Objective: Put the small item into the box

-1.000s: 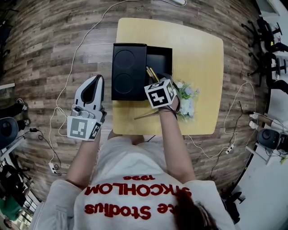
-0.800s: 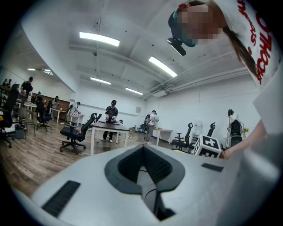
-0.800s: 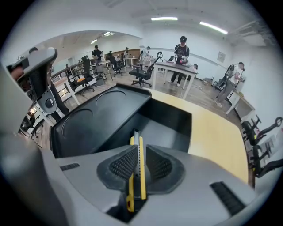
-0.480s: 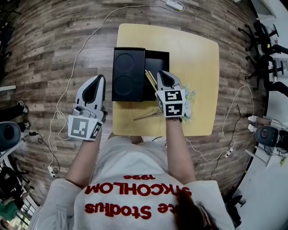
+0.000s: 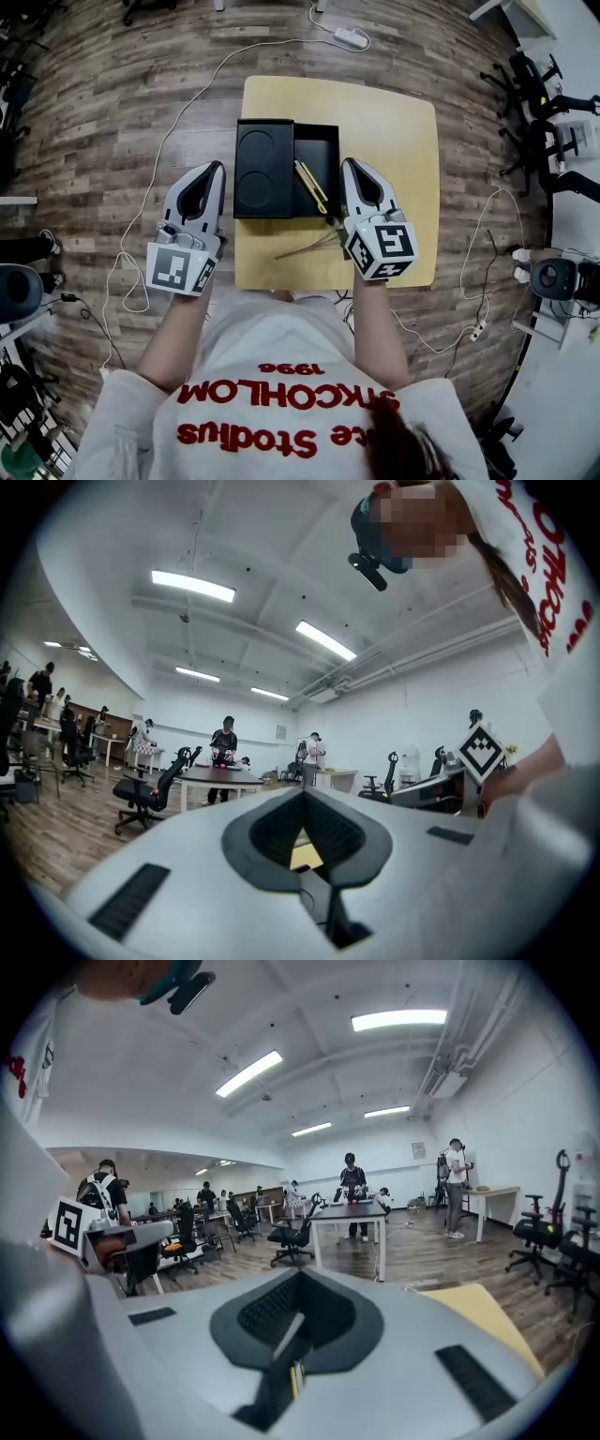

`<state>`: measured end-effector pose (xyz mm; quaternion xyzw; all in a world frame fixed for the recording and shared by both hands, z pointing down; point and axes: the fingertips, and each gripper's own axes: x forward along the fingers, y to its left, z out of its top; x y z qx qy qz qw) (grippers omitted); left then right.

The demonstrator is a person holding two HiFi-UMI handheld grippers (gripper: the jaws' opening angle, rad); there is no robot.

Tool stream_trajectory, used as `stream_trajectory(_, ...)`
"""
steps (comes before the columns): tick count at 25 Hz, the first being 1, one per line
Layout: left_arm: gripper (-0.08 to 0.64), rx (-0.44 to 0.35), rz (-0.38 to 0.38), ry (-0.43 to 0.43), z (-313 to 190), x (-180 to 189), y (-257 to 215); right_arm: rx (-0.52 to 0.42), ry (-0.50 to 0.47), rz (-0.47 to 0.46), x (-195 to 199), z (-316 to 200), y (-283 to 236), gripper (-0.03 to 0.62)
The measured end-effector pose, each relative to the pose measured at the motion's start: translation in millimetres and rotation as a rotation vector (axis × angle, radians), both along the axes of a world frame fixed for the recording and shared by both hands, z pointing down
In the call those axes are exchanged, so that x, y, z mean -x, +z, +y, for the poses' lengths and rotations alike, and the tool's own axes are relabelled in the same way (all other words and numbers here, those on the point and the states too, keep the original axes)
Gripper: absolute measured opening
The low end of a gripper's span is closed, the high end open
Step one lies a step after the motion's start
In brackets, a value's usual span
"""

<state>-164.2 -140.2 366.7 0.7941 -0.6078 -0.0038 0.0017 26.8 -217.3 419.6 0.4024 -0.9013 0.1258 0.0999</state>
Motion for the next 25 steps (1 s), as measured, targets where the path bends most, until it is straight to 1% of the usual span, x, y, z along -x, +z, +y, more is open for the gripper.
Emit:
stream_trajectory(4,0.005,-0.025,-0.004,0.016,10.0,-8.8,-13.9,-0.044,-0.003,-0.049,-10.6,18.1,-29.7,0.005)
stream_trajectory(8,0.006,-0.045,-0.003,0.034,18.7,-17.5,-25.7,-0.071,0.03,-0.114,-30.4,35.1,-53.3,0.004)
stream_trajectory(13,0.005,-0.058,-0.008,0.05,29.0,-20.7,-36.7,-0.131,0.056,-0.099,-47.6,54.9,-73.7,0.004)
stream_trajectory(16,0.006,-0.06,-0.016,0.055,36.1,-25.0,-41.7,-0.16,0.067,-0.118,-60.4,67.3,-85.6,0.003)
stream_trajectory(21,0.005,-0.068,-0.013,0.053,43.3,-27.0,-48.1,-0.24,0.115,-0.136,-77.0,84.9,-102.5,0.003)
stream_trajectory(25,0.006,-0.088,-0.016,0.049,50.8,-28.8,-56.1,-0.248,0.128,-0.148,-82.1,92.0,-106.9,0.003)
